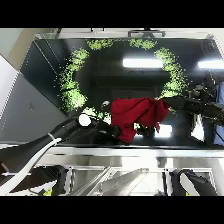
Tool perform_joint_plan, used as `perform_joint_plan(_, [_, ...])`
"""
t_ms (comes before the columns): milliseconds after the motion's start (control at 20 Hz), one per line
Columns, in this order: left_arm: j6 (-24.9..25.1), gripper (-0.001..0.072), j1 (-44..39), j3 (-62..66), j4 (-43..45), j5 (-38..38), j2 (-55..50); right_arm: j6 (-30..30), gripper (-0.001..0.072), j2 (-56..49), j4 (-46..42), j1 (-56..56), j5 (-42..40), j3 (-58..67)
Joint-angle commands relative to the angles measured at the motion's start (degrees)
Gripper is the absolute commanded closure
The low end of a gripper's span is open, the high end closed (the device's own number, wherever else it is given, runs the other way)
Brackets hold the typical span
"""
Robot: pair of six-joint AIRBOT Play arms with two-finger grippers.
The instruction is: Fold the shirts.
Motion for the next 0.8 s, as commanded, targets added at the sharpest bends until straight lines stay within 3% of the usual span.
perform_joint_plan(0, [-0.76,0.0211,-4.31,3.89,-0.59,-0.5,-5.33,0.2,0.0697,-0.07,-0.48,-0.09,0.09,0.04])
perform_joint_plan(50, [-0.79,0.0513,-4.46,5.4,-0.55,-1.84,-5.9,0.2,0.0698,-0.04,-0.52,-0.11,0.11,0.04])
perform_joint_plan(100, [-0.63,0.0704,-4.28,6.95,-0.48,-3.74,-5.95,0.17,0.0698,-0.02,-0.7,-0.09,0.09,0.07])
perform_joint_plan(300, [0.59,0.0706,1.44,14.21,-0.37,-15.5,1.29,-1.2,0.0698,1.36,-0.66,-2.27,1.36,1.79])
perform_joint_plan(450, [0.02,0.0706,11.63,22.14,-1.03,-23.74,12.85,-1.03,0.0698,5.09,1.95,-7.41,8.48,10.62])
perform_joint_plan(650, [-0.07,0.0684,27.41,35.76,-12.17,-28.96,24.37,-1.05,0.0698,11.61,13.27,-13.33,12.39,28.06])
perform_joint_plan(750, [-0.28,0.0684,32.76,41.79,-17.57,-33.68,26.45,0.07,0.0698,14.67,13.86,-13.16,12.44,35.89])
